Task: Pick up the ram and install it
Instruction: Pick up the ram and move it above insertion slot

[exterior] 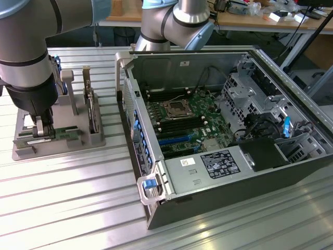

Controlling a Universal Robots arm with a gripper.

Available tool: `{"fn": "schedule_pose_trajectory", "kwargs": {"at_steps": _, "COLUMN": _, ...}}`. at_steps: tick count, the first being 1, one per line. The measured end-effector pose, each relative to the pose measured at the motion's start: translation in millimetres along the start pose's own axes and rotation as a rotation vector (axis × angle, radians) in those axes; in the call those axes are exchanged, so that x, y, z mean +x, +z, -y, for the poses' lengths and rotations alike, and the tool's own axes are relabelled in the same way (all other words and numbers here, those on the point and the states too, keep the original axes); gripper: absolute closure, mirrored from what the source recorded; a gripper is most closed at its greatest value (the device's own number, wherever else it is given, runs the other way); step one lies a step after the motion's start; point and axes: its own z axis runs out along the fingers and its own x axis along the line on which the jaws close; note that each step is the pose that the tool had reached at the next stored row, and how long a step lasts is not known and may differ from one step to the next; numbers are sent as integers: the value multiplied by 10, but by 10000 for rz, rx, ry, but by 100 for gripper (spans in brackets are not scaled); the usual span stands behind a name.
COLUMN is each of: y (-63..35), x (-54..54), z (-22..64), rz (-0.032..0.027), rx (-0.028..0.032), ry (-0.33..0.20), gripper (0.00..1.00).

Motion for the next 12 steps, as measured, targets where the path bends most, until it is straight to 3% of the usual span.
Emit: {"fn": "schedule_pose_trajectory", "kwargs": {"at_steps": 12, "y": -120, "x": -2, "z": -6, "rz": 19, "rx": 0, "ry": 0, "gripper": 88}}
